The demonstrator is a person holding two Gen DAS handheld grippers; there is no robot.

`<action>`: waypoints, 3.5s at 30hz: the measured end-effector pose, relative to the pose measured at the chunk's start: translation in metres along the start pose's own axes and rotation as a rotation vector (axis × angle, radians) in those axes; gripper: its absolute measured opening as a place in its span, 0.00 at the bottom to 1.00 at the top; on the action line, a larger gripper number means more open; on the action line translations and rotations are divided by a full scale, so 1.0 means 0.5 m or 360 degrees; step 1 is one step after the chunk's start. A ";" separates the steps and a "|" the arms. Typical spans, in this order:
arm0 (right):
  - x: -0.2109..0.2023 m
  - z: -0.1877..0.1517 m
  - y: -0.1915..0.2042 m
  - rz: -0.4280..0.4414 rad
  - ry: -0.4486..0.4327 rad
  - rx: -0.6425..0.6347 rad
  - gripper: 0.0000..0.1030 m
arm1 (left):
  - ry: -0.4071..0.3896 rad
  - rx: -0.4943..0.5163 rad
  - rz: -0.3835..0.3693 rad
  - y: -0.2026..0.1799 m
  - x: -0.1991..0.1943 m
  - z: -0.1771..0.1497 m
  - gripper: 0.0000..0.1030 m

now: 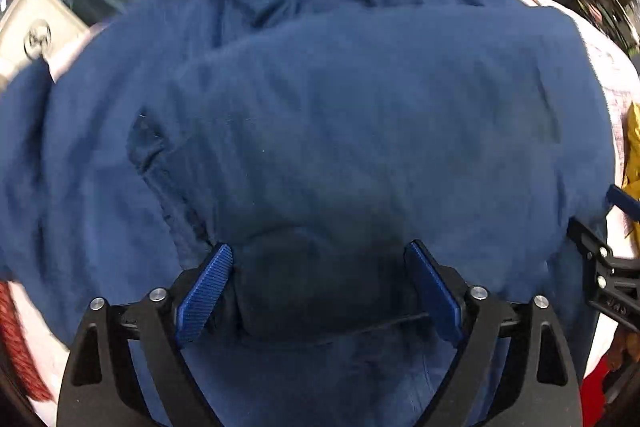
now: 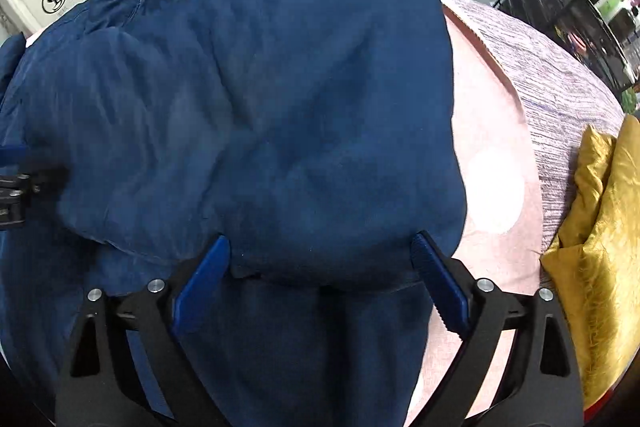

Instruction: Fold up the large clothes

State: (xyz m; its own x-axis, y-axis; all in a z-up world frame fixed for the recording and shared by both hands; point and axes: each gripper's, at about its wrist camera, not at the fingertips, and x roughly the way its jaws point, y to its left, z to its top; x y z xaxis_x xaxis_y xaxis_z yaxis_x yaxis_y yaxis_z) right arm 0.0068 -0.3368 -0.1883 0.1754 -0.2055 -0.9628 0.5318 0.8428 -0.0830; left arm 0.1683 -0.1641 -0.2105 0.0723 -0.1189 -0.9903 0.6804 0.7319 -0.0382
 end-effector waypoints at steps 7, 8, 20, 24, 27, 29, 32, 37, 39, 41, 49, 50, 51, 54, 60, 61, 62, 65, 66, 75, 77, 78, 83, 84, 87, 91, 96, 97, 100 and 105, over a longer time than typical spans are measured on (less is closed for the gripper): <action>0.043 -0.004 0.016 -0.0063 0.0038 -0.0083 0.93 | -0.0029 -0.0048 0.0012 0.026 0.036 -0.010 0.95; 0.048 -0.001 0.015 -0.0072 0.0035 -0.0084 0.94 | -0.0037 -0.0051 0.0015 0.026 0.036 -0.011 0.95; 0.073 0.017 0.037 -0.0189 0.0072 -0.0048 0.95 | -0.0084 -0.0052 0.0068 0.004 0.046 -0.026 0.95; 0.066 0.005 0.028 -0.0200 0.0027 -0.0058 0.95 | -0.0096 -0.0056 0.0061 0.003 0.035 -0.051 0.95; 0.058 0.004 0.034 -0.0188 0.0038 -0.0064 0.95 | -0.0148 -0.0138 0.0068 0.009 -0.002 -0.067 0.94; 0.048 0.007 0.035 -0.0183 0.0072 -0.0066 0.95 | -0.0199 -0.0222 0.0085 0.022 -0.027 -0.093 0.94; 0.009 -0.001 0.024 -0.0165 0.0054 -0.0020 0.95 | -0.0279 -0.0344 0.0046 0.034 -0.067 -0.140 0.94; -0.053 -0.059 0.035 -0.0068 0.0008 -0.0049 0.95 | -0.0309 -0.0421 0.0126 0.044 -0.112 -0.235 0.94; -0.065 -0.097 0.047 -0.0032 0.0041 -0.0083 0.95 | -0.0295 -0.0447 0.0146 0.047 -0.125 -0.282 0.94; -0.074 -0.133 0.059 0.0030 0.0067 -0.0115 0.95 | -0.0286 -0.0491 0.0161 0.065 -0.140 -0.323 0.94; -0.110 -0.244 0.146 0.0201 0.0140 -0.0280 0.95 | -0.0304 -0.0758 0.0198 0.148 -0.189 -0.497 0.94; -0.112 -0.250 0.156 0.0211 0.0145 -0.0290 0.95 | -0.0319 -0.0794 0.0202 0.167 -0.199 -0.518 0.94; -0.114 -0.258 0.170 0.0228 0.0152 -0.0302 0.95 | -0.0336 -0.0820 0.0198 0.182 -0.209 -0.529 0.94; -0.127 -0.277 0.210 0.0254 0.0148 -0.0333 0.95 | -0.0421 -0.0915 0.0181 0.249 -0.233 -0.547 0.94; -0.158 -0.285 0.264 0.0200 0.0098 -0.0322 0.95 | -0.0532 -0.1127 0.0169 0.463 -0.259 -0.546 0.92; -0.164 -0.284 0.272 0.0183 0.0100 -0.0293 0.95 | -0.0544 -0.1138 0.0192 0.508 -0.264 -0.536 0.90; -0.166 -0.280 0.276 0.0163 0.0110 -0.0245 0.95 | -0.0558 -0.1135 0.0207 0.540 -0.268 -0.526 0.89; -0.167 -0.267 0.295 0.0119 0.0131 -0.0182 0.95 | -0.0623 -0.1113 0.0246 0.662 -0.279 -0.475 0.87; -0.165 -0.264 0.307 0.0092 0.0147 -0.0177 0.95 | -0.0632 -0.1112 0.0249 0.701 -0.278 -0.457 0.85; -0.187 -0.247 0.436 -0.0089 0.0229 -0.0176 0.95 | -0.0604 -0.1062 0.0286 0.947 -0.212 -0.304 0.74; -0.191 -0.232 0.432 -0.0126 0.0232 -0.0153 0.95 | -0.0569 -0.1007 0.0293 0.965 -0.186 -0.270 0.71; -0.194 -0.230 0.437 -0.0146 0.0234 -0.0137 0.95 | -0.0550 -0.0975 0.0309 0.969 -0.173 -0.256 0.68; -0.191 -0.239 0.430 -0.0201 0.0281 -0.0100 0.95 | -0.0439 -0.0928 0.0263 0.983 -0.108 -0.215 0.27; -0.190 -0.240 0.426 -0.0205 0.0286 -0.0095 0.95 | -0.0430 -0.0927 0.0245 0.977 -0.100 -0.216 0.18; -0.195 -0.236 0.442 -0.0217 0.0284 -0.0102 0.95 | -0.0449 -0.0840 0.0318 0.947 -0.108 -0.217 0.11; -0.190 -0.224 0.461 -0.0203 0.0258 -0.0149 0.95 | -0.0646 -0.0720 0.0468 0.916 -0.220 -0.233 0.10; -0.185 -0.206 0.494 -0.0143 0.0236 -0.0213 0.95 | -0.0927 -0.0901 0.0575 0.961 -0.427 -0.295 0.10; -0.185 -0.202 0.500 -0.0136 0.0227 -0.0228 0.95 | -0.0952 -0.0955 0.0613 0.975 -0.453 -0.311 0.10; -0.183 -0.186 0.513 -0.0111 0.0206 -0.0254 0.95 | -0.0937 -0.1043 0.0635 1.001 -0.486 -0.353 0.10; -0.180 -0.165 0.514 -0.0061 0.0167 -0.0275 0.95 | -0.0750 -0.1092 0.0698 0.982 -0.437 -0.400 0.10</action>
State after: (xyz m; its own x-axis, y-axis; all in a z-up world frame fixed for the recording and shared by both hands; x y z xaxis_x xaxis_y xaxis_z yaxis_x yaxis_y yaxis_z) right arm 0.0593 -0.0607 -0.1444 0.0657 -0.1941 -0.9788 0.3850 0.9099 -0.1546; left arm 0.3408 0.3552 -0.0398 0.6103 0.1118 -0.7842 -0.0454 0.9933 0.1063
